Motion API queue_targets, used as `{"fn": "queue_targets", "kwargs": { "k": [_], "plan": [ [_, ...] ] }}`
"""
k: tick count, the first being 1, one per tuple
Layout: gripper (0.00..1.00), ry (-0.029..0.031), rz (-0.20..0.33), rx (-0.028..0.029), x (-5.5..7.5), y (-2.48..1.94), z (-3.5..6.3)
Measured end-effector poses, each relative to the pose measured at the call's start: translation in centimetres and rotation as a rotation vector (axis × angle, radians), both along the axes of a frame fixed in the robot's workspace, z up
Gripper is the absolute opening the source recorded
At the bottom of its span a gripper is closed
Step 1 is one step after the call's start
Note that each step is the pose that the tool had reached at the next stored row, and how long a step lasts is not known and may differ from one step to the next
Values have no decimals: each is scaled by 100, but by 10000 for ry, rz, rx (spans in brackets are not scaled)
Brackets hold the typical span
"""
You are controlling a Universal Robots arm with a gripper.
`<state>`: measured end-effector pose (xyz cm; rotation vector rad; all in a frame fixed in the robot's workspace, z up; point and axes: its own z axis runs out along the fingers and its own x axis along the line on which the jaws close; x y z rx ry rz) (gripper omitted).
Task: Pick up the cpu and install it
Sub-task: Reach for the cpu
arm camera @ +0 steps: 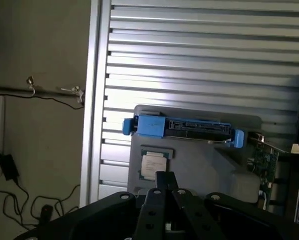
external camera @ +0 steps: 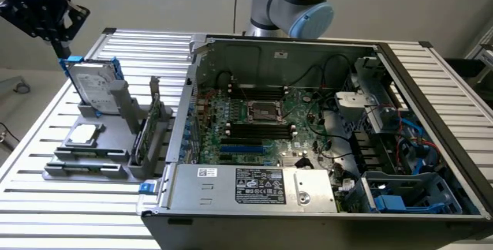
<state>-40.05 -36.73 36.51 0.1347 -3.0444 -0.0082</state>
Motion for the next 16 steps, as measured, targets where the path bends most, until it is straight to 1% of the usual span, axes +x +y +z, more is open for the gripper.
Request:
{"fn": "queue_targets", "kwargs": {
  "k": [1, 2, 3, 6, 7, 8, 10, 11, 16],
  "plan": [
    [11, -5, 87, -35, -1, 0, -8],
    [11, -22, 142, -57, -3, 1, -16],
    [11, -60, 175, -71, -8, 2, -25],
    [11, -225, 249, -92, -28, 8, -60],
    [11, -253, 252, -92, -49, 8, -78],
    [11, -265, 252, -89, -73, 9, -97],
    [11, -262, 253, -91, -84, 8, -124],
    [11, -254, 253, -92, -84, 8, -123],
    [11, -253, 253, -92, -84, 9, -123]
  ]
}}
